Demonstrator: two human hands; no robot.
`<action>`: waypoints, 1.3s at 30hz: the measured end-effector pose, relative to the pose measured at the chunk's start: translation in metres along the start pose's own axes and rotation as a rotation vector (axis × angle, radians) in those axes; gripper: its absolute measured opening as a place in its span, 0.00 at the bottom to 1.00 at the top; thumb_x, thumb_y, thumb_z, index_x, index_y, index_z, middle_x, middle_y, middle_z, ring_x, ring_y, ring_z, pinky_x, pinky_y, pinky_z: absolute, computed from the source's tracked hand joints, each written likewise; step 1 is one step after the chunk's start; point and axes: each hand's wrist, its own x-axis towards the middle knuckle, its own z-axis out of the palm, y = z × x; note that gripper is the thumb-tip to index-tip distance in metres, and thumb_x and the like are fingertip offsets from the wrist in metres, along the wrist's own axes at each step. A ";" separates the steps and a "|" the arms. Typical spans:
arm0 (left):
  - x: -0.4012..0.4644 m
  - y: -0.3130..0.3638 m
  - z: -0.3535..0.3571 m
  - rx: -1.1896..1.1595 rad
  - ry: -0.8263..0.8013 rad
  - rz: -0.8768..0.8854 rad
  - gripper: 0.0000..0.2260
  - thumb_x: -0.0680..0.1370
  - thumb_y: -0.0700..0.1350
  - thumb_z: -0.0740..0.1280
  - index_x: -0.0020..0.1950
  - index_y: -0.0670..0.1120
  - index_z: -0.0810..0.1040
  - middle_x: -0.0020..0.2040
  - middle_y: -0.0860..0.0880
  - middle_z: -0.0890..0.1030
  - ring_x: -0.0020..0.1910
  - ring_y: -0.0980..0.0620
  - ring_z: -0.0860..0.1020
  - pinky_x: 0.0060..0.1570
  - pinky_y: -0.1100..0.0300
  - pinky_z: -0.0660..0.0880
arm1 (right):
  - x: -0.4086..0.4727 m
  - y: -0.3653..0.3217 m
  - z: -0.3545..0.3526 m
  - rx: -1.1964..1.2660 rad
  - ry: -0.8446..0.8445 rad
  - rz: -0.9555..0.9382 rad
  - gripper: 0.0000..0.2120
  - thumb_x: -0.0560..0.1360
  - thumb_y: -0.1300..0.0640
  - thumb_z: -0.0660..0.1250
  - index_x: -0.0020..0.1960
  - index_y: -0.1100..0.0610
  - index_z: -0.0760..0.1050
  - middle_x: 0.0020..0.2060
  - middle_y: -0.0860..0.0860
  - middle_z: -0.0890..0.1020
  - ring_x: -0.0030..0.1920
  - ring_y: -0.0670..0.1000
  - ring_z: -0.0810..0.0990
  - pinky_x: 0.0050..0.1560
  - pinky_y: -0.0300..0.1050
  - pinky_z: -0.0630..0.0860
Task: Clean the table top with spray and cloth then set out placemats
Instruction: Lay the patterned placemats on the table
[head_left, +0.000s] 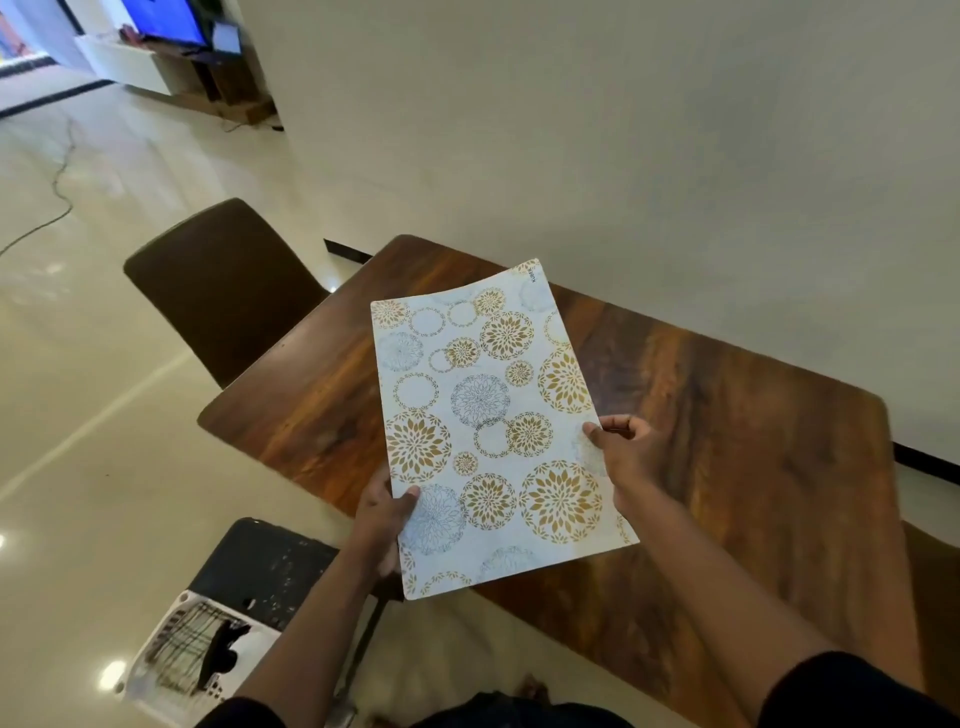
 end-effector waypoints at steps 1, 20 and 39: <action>0.003 -0.002 0.009 0.015 -0.008 0.004 0.19 0.85 0.32 0.64 0.75 0.46 0.73 0.66 0.40 0.85 0.61 0.35 0.85 0.58 0.32 0.82 | 0.003 -0.002 -0.009 0.012 0.010 -0.002 0.07 0.73 0.60 0.79 0.45 0.55 0.81 0.44 0.55 0.87 0.46 0.58 0.87 0.51 0.61 0.85; 0.096 0.009 0.115 0.195 -0.080 -0.128 0.15 0.89 0.42 0.59 0.75 0.54 0.71 0.66 0.43 0.84 0.63 0.35 0.84 0.61 0.29 0.79 | 0.061 0.016 -0.094 0.063 0.234 -0.032 0.05 0.81 0.63 0.68 0.52 0.54 0.77 0.47 0.55 0.85 0.46 0.55 0.84 0.45 0.50 0.80; 0.177 0.017 0.134 0.287 -0.213 -0.207 0.20 0.88 0.33 0.58 0.78 0.45 0.75 0.66 0.42 0.83 0.63 0.36 0.83 0.65 0.34 0.79 | 0.030 0.070 -0.164 0.113 0.644 0.264 0.09 0.83 0.63 0.63 0.57 0.51 0.78 0.47 0.50 0.82 0.44 0.52 0.82 0.37 0.44 0.76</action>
